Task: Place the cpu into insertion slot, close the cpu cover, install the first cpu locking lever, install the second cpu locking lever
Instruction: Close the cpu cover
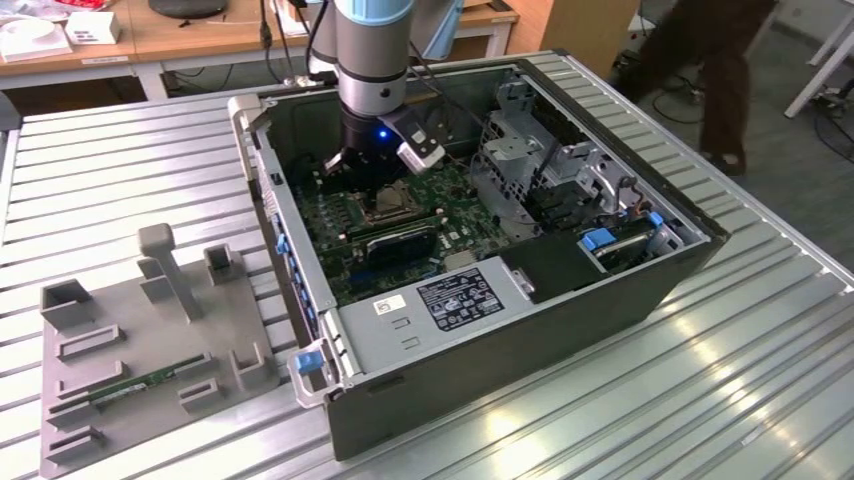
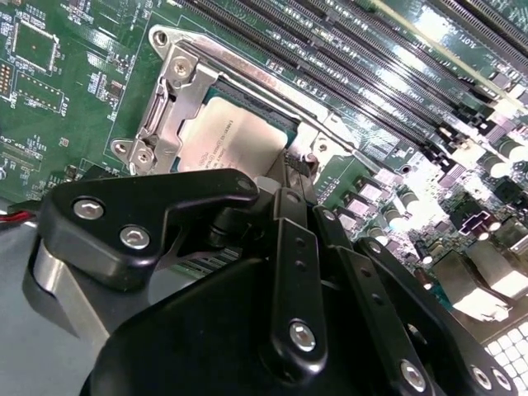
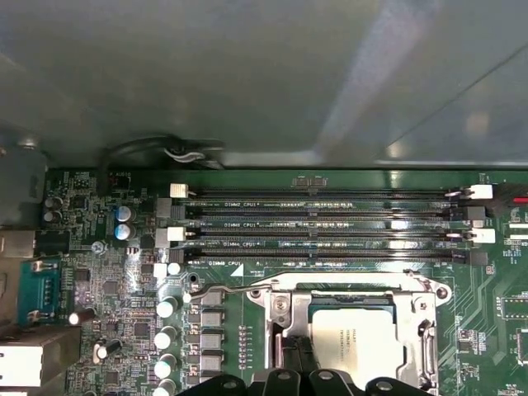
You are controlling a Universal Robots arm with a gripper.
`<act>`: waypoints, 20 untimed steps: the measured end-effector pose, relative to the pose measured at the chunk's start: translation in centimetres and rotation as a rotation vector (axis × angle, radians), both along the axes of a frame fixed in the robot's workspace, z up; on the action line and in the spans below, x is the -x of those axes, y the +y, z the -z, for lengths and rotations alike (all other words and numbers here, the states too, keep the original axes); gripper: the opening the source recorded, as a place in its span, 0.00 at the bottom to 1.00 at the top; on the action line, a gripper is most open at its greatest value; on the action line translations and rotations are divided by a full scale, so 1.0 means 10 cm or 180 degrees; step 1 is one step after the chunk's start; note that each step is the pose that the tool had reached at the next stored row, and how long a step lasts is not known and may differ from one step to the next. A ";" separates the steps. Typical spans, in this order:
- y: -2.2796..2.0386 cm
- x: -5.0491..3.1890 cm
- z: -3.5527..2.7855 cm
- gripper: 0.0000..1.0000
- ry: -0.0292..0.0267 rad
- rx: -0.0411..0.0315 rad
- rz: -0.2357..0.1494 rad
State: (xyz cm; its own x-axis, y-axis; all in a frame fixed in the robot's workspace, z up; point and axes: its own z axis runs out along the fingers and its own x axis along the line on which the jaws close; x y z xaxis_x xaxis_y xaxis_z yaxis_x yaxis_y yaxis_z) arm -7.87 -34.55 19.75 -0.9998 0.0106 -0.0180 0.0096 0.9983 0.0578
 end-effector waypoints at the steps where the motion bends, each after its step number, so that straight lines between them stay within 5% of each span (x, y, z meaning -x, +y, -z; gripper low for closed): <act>1: 0.000 0.000 0.000 0.11 0.0000 0.0000 0.0000; 20: -0.003 0.002 0.013 0.11 0.0003 0.0004 0.0000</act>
